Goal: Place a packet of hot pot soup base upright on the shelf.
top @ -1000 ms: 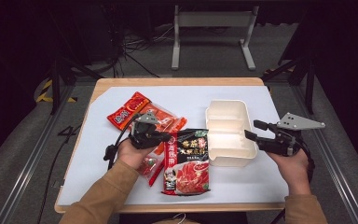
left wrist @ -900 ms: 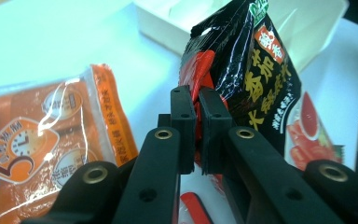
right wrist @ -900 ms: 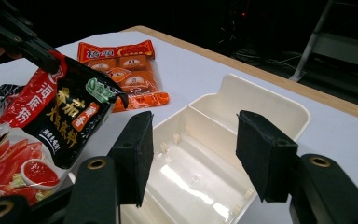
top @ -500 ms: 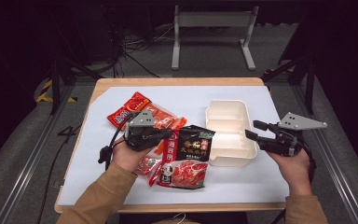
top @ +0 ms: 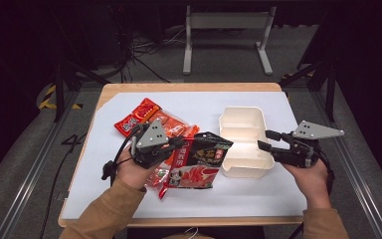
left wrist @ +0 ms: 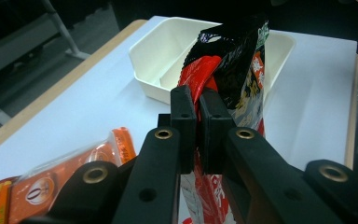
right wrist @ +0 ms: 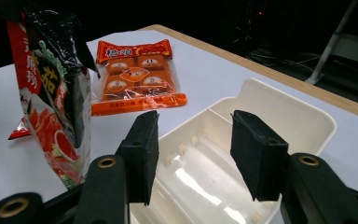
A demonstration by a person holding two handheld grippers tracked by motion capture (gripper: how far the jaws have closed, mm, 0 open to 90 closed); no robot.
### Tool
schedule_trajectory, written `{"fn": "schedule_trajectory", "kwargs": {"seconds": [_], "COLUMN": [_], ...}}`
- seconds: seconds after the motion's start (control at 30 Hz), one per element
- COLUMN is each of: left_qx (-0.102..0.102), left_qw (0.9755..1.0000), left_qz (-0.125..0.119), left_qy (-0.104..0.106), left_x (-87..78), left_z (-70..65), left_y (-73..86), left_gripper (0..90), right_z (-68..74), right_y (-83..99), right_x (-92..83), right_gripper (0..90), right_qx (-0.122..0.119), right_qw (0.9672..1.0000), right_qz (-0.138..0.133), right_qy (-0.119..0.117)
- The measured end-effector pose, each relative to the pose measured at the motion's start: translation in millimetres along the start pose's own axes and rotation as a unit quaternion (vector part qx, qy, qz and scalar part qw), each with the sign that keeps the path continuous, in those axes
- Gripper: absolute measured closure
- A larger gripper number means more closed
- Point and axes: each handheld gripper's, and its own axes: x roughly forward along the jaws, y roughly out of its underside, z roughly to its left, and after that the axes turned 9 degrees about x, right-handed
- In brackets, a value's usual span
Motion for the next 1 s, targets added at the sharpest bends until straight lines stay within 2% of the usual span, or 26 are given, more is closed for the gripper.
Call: {"fn": "schedule_trajectory", "kwargs": {"seconds": [0.3,0.33,0.6,1.0], "left_qx": [-0.007,-0.008,-0.014,-0.012], "left_qw": [0.9997,0.9996,0.9993,0.9993], "left_qz": [-0.024,-0.026,-0.032,-0.034], "left_qy": [-0.006,-0.007,-0.012,-0.009], "left_x": [-10.8,-13.0,-15.0,-13.7], "left_z": [3.0,3.4,4.8,1.8], "left_y": [-1.7,-2.2,-1.8,-3.1], "left_gripper": [86.8,86.8,86.8,86.8], "right_z": [10.0,14.6,38.1,60.9], "right_y": [-5.3,-7.7,-22.3,-36.9], "right_x": [2.2,4.4,12.8,35.9], "right_gripper": [51.3,49.5,45.5,40.9], "right_qx": [-0.005,-0.006,-0.013,-0.026], "right_qw": [0.9995,0.9989,0.9947,0.9899], "right_qz": [-0.001,-0.001,-0.009,-0.004], "right_qy": [-0.031,-0.047,-0.102,-0.14]}}
